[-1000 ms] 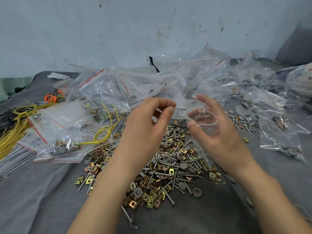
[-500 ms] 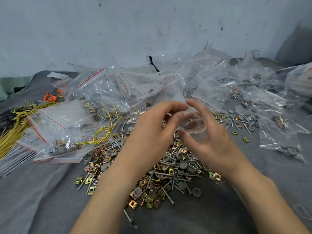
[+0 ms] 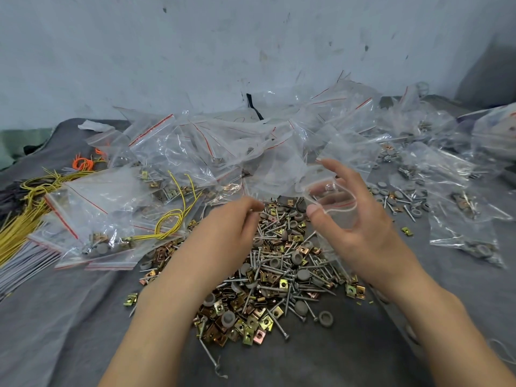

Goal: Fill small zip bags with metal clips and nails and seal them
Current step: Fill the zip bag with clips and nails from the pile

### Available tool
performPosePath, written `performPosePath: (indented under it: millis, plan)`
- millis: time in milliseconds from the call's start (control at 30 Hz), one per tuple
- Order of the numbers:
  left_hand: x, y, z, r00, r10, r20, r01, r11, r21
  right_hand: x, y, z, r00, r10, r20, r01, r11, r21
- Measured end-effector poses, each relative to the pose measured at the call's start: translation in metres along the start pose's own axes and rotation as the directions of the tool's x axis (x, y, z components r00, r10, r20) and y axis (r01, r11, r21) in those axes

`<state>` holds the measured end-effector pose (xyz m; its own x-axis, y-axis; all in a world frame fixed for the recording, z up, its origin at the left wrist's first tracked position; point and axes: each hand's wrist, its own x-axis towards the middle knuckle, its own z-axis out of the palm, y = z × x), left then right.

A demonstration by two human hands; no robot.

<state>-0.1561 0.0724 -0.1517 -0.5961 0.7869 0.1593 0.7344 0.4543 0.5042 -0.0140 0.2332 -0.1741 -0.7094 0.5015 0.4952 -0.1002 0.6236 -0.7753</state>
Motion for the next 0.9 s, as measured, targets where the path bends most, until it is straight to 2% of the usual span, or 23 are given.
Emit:
performPosePath:
  millis: [100, 167, 333, 600, 900]
  plan:
    - [-0.002, -0.002, 0.003, 0.981, -0.024, 0.193, 0.010, 0.997, 0.073, 0.000, 0.001, -0.001, 1.000, 0.001, 0.006, -0.001, 1.000, -0.003]
    - [-0.002, -0.001, 0.006, 0.970, -0.032, 0.241, 0.003, 0.993, 0.121, -0.001, 0.001, -0.001, 1.000, 0.003, 0.009, -0.003, 1.000, -0.001]
    - [0.000, 0.002, 0.011, 0.970, -0.036, 0.242, -0.031, 0.962, 0.270, -0.001, 0.000, -0.002, 1.000, 0.004, 0.016, -0.004, 1.000, -0.006]
    - [-0.003, 0.003, -0.005, 0.952, -0.058, 0.301, 0.024, 0.993, 0.116, -0.001, 0.001, -0.003, 1.000, 0.002, 0.016, -0.002, 1.000, -0.013]
    - [-0.008, 0.002, -0.011, 0.944, -0.125, 0.307, 0.056, 0.973, 0.225, -0.002, -0.001, -0.003, 1.000, -0.005, 0.022, 0.006, 1.000, -0.022]
